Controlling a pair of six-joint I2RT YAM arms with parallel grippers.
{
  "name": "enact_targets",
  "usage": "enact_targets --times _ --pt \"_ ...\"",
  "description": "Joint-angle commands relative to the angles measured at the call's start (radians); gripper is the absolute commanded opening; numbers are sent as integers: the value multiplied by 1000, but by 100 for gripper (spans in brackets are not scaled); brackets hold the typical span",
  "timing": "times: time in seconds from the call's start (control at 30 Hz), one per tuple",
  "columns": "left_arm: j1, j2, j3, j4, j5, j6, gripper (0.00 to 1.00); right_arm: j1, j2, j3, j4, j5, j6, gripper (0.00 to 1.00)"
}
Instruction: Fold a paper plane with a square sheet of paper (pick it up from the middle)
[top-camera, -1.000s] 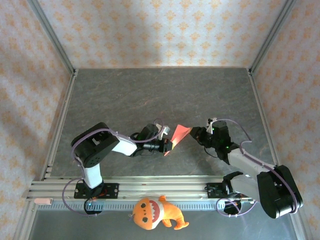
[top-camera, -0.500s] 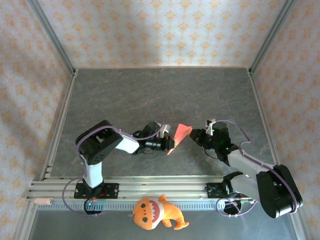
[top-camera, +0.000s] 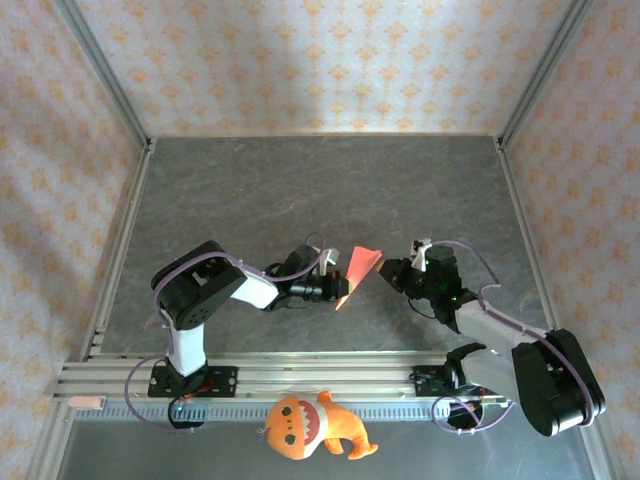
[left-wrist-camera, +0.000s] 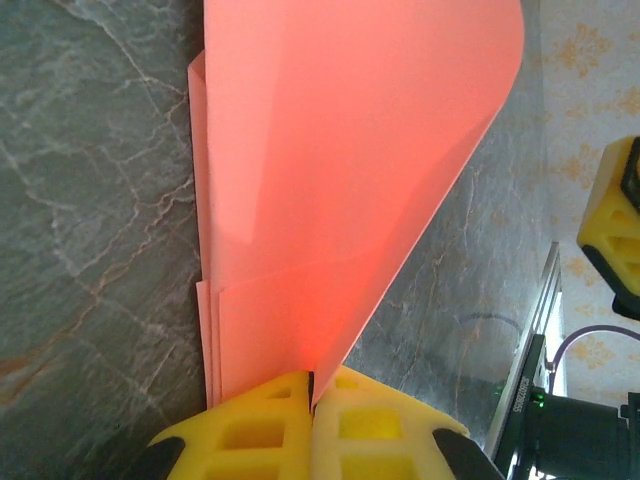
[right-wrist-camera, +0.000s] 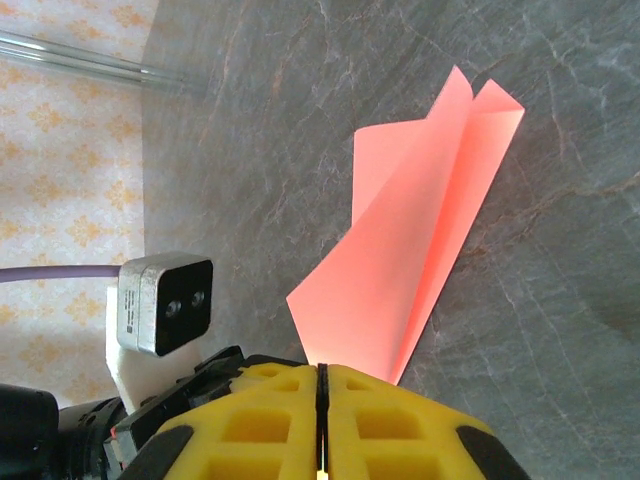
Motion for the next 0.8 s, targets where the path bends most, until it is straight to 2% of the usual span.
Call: enact_targets --times 0.0,0.27,0.47,0.77 --pt "-21 49 -20 0 -63 -29 0 -1 12 -16 67 -28 19 9" --pt "-28 71 -20 46 -72 -84 0 29 91 -6 156 -60 40 7" --pt "-30 91 -33 84 -70 -113 0 75 214 42 240 -76 55 5" --pt "-29 99 -67 133 -71 -150 0 84 401 114 337 -107 68 3"
